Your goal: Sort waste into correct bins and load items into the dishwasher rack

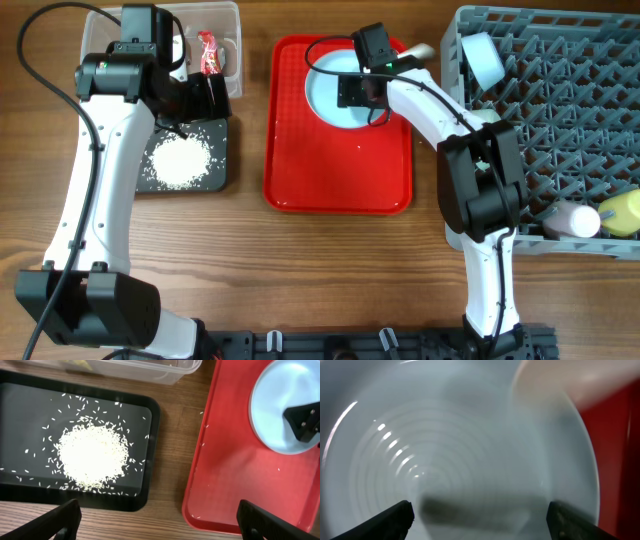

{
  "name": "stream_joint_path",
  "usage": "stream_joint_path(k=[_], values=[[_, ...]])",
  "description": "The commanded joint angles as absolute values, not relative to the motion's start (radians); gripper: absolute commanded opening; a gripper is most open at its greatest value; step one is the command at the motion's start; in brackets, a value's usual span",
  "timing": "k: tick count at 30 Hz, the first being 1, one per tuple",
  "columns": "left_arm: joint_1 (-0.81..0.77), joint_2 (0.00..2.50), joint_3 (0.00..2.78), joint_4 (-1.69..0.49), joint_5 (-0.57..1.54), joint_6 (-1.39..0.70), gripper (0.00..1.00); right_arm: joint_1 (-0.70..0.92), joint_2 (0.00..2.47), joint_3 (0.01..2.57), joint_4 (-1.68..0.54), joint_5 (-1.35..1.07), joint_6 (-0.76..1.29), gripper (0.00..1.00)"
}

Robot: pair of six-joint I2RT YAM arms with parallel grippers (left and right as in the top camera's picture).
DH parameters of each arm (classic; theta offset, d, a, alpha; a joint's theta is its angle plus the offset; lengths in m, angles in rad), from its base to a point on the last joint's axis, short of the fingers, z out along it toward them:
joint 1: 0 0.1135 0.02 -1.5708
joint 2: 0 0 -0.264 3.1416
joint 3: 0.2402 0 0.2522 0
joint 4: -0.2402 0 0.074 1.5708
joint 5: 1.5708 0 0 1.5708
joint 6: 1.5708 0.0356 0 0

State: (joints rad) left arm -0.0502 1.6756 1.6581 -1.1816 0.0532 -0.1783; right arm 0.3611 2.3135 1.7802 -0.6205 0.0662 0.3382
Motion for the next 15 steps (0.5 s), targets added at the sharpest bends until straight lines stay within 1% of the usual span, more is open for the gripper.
stream_joint_path(k=[1,5,12,15], values=[[-0.046,1.683,1.654,-1.18,0.058,-0.188,1.0,0.347,2.338,1.789,-0.706,0.091,0.34,0.84],[-0.046,1.683,1.654,-1.18,0.058,-0.188,1.0,0.33,2.339,1.789,-0.767,0.089,0.339,0.8],[-0.046,1.683,1.654,-1.18,0.058,-0.188,1.0,0.332,2.312,1.79,-0.839,0.02,0.315,0.81],[-0.046,1.683,1.654,-1.18,0.058,-0.188,1.0,0.334,2.262,1.803,-0.843,-0.002,0.314,0.81]])
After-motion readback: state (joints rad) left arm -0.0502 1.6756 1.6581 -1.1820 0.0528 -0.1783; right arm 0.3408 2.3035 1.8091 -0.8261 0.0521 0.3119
